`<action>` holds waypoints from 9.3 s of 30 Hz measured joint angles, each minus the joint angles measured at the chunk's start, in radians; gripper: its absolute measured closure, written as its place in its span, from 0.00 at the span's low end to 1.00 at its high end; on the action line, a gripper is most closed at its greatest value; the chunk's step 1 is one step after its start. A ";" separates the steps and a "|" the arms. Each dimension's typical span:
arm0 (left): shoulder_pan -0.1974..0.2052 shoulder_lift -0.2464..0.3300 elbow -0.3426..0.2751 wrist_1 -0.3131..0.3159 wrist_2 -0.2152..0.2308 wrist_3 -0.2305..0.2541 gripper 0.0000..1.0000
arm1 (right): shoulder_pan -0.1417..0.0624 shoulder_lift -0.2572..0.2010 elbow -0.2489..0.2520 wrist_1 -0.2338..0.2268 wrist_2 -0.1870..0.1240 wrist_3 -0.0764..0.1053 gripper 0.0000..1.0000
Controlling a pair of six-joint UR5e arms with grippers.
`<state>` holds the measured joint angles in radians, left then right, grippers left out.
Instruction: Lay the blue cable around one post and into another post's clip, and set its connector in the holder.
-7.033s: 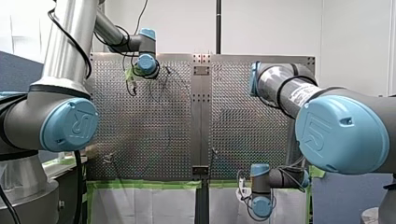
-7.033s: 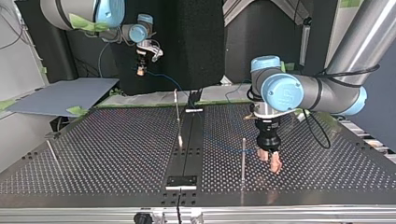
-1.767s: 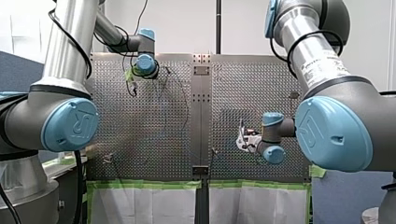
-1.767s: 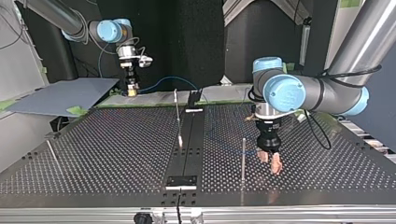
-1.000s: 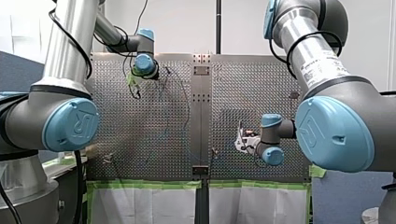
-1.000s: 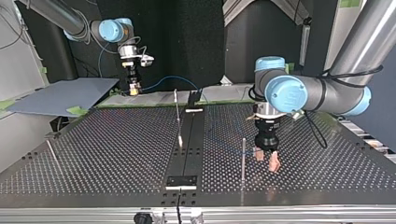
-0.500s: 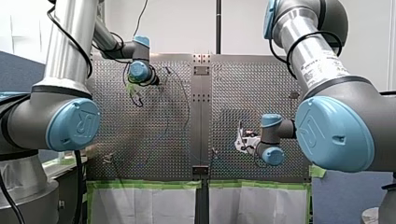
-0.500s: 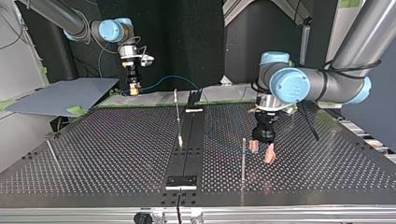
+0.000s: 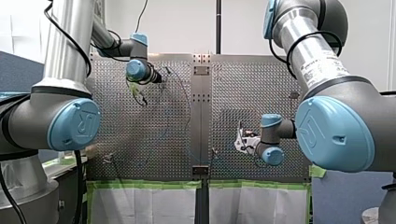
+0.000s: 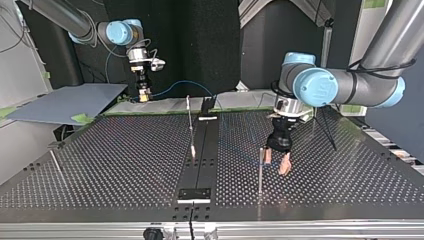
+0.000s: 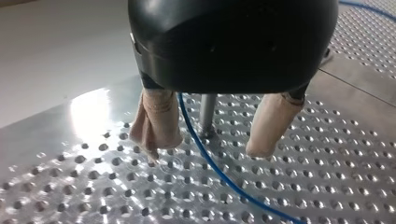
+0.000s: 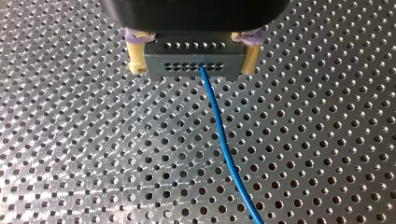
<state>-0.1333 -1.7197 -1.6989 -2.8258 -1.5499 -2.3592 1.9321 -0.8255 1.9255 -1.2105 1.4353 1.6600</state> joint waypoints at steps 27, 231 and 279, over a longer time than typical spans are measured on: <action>0.021 0.167 -0.085 -0.137 -0.127 -0.095 0.00 | 0.000 0.000 -0.001 -0.001 0.001 0.006 1.00; -0.292 -0.009 -0.053 -0.553 -0.173 0.527 0.00 | 0.026 -0.002 -0.026 0.069 0.054 -0.042 1.00; -0.433 -0.339 -0.469 -0.137 -0.200 0.441 0.00 | 0.123 -0.036 -0.025 0.130 0.062 -0.089 1.00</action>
<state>-0.5660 -2.0591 -2.1677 -2.9630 -1.7504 -1.9179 2.0554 -0.8618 1.9000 -1.0801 1.4973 1.5708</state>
